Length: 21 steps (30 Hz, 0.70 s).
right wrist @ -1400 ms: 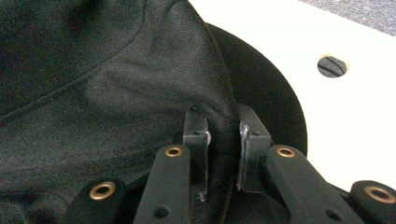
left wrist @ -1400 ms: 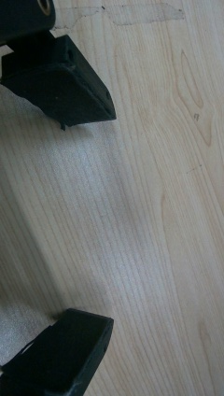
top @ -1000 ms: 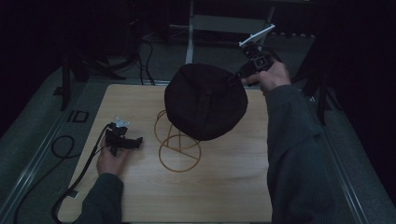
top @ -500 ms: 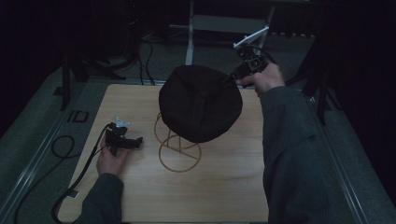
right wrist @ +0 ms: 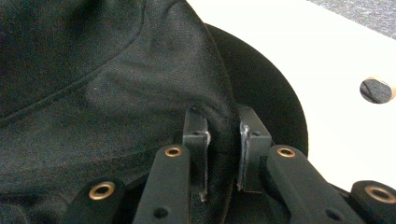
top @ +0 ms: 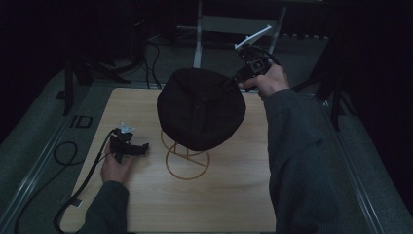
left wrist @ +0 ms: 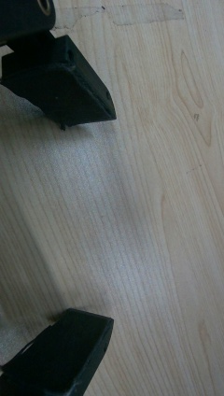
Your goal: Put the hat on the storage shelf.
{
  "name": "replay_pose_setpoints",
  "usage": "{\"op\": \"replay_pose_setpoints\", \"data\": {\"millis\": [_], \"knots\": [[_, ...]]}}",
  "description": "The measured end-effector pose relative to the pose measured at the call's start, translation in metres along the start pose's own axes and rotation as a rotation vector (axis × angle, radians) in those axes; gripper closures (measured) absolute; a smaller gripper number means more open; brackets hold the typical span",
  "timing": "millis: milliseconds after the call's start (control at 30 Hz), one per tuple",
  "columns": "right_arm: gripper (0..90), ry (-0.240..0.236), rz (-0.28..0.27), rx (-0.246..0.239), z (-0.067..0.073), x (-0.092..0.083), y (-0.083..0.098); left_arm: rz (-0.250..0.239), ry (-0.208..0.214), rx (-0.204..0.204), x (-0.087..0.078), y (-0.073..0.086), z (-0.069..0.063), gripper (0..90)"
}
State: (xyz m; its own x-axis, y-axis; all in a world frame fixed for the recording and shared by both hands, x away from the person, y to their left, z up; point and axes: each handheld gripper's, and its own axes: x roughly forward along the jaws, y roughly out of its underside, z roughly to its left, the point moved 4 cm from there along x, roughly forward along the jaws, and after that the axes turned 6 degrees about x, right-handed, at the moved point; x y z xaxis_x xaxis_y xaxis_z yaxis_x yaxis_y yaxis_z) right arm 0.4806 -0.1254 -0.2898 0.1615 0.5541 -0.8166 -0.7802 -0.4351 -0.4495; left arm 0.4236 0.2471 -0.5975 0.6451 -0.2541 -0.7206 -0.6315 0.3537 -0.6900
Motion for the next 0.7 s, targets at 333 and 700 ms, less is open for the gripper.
{"op": "replay_pose_setpoints", "data": {"millis": [333,700], "knots": [[77.1,-0.001,0.026,-0.026,0.012,0.019,0.002,-0.001,0.0,0.0,0.0,0.0,0.0,3.4],[76.8,0.008,0.043,-0.032,0.016,0.034,0.001,-0.001,0.0,-0.001,0.0,0.0,0.0,3.4]]}}
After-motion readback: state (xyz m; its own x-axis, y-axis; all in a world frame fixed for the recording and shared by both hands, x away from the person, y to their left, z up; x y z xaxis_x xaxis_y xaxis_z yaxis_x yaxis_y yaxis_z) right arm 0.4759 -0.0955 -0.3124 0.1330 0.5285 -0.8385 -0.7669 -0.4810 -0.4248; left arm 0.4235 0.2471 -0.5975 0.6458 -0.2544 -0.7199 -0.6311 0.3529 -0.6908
